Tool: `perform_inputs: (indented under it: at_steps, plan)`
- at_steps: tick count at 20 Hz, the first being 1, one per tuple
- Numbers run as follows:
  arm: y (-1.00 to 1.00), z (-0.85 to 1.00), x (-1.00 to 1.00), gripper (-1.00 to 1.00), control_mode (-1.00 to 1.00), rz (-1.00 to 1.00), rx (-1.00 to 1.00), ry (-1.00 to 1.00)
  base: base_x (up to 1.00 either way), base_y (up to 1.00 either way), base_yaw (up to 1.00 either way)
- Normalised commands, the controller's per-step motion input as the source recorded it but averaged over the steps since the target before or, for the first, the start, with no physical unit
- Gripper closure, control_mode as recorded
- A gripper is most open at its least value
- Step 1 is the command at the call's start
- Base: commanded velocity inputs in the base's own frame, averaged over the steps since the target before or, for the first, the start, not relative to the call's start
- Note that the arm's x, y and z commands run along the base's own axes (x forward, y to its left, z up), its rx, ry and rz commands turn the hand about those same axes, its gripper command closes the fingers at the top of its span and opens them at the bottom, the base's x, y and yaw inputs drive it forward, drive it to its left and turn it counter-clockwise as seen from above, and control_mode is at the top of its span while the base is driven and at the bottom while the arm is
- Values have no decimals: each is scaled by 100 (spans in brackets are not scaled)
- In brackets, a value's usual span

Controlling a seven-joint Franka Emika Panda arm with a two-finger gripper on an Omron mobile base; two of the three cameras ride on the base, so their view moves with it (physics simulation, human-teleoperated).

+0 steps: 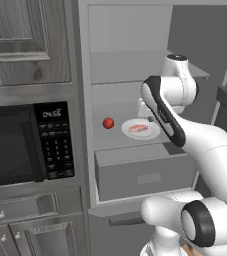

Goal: Retrieve the steak from the fridge and place it on the cutting board.

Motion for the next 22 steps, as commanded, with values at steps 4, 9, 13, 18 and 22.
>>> perform_inputs:
  at_steps: [4, 9, 13, 18, 22]
  plan:
    - [0, -7, -1, -100, -100, -4, 0, 0, 0, 0, 0]
    - [-4, -23, 1, -100, -100, -12, 0, 0, 0, 0, 0]
    - [0, -49, 3, -100, -100, -19, 0, 0, 0, 0, 0]
    - [0, -65, 11, -100, -100, -24, 0, -4, 0, 0, 0]
    - [0, -45, 44, -100, -100, -25, -5, -2, 0, 0, 0]
